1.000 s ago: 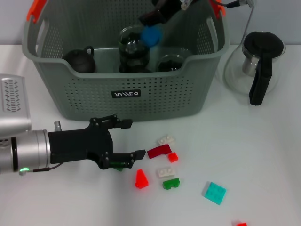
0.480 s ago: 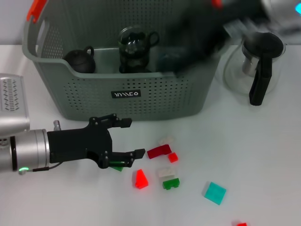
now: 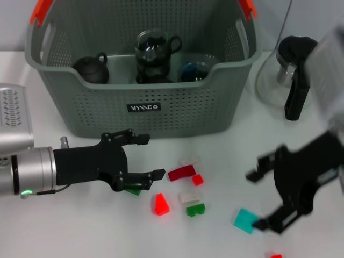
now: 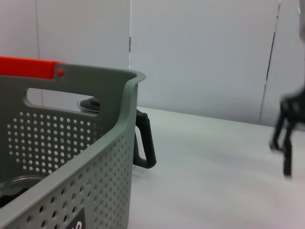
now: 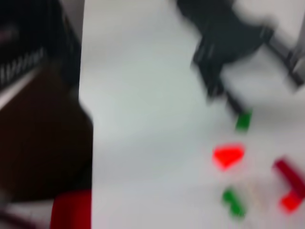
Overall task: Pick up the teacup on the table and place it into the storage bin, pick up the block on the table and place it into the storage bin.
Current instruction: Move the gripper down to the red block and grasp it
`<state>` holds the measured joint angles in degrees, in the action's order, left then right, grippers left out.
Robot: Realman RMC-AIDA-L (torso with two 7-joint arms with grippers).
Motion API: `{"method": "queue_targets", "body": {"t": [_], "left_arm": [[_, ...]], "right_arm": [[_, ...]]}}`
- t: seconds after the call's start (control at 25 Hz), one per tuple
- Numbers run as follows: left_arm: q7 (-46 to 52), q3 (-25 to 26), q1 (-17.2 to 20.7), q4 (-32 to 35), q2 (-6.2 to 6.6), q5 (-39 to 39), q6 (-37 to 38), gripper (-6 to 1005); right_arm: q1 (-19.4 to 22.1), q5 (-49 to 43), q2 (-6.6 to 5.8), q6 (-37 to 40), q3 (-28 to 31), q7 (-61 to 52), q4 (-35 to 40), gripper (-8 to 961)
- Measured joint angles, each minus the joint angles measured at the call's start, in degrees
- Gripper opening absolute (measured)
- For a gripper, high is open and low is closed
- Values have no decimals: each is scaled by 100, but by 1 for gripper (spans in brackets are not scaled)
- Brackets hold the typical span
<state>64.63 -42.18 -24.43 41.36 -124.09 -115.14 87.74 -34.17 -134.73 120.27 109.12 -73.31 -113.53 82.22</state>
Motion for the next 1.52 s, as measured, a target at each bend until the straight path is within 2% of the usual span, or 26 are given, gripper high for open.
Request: {"method": "queue_targets", "body": {"t": [0.12,0.32,0.44,0.64,0.92,1.32,1.52], "left_arm": [[22,0,-5,-23,-11,0,-55,877],[37,20,-17,-142,-19,115,-150,877],[38,27,-18,-205,-18,141,-233,877],[29,26,-27,-327,-18,149,-351,877],[6,74,-27,-377,-12,150,-371,877],[-9,95,-27,-458,0,150,-427,877],[-12,133,-21,-463,0,150,-442,877]], "right_arm": [[89,-352,5,-230,-648,-137,-128,946],[107,-765,5,-530,-1219,-213,-404,945],[68,-1105,5,-811,-1754,-407,-618,945],[44,-1273,8,-1186,-2422,-654,-817,944],[31,-1228,25,-1230,-2836,-884,-773,945],[78,-1217,32,-1347,-3306,-1149,-742,879],[162,-1233,32,-1374,-3397,-1206,-608,710]]}}
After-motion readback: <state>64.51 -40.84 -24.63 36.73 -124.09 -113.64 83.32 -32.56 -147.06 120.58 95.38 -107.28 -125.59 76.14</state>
